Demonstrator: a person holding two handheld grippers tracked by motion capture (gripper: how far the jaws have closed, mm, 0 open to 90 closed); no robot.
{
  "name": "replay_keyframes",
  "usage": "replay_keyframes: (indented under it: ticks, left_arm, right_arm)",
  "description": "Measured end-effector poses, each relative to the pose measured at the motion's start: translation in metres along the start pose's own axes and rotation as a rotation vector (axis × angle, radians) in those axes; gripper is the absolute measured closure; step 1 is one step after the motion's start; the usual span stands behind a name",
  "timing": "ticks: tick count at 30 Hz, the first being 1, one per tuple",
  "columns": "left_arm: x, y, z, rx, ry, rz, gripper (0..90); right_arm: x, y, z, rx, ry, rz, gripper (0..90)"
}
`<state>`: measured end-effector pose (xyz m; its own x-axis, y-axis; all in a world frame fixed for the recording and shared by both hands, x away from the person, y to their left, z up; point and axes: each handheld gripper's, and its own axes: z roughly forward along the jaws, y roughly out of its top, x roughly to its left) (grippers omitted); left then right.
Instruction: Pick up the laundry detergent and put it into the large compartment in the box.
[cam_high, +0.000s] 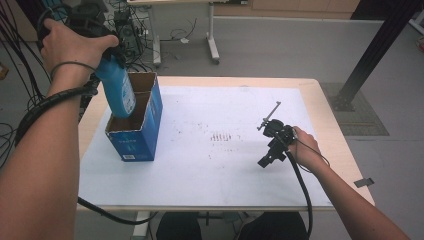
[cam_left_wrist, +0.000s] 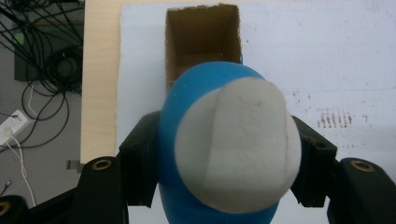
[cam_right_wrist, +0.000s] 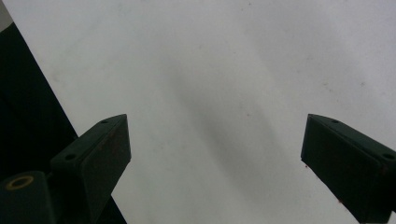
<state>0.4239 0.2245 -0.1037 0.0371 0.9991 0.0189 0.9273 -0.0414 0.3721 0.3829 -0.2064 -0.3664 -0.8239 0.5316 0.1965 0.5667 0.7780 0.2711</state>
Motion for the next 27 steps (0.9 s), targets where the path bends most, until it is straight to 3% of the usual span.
replay_keyframes:
  ticks: [16,27]
  left_arm:
    - [0.003,-0.011,0.039,0.018,-0.020,0.000,37.9]
    - [0.000,-0.016,0.054,0.018,-0.018,0.006,37.9]
  right_arm:
    - [-0.001,-0.001,0.006,0.010,0.007,0.012,8.2]
    - [0.000,-0.001,0.008,0.011,0.007,0.011,8.3]
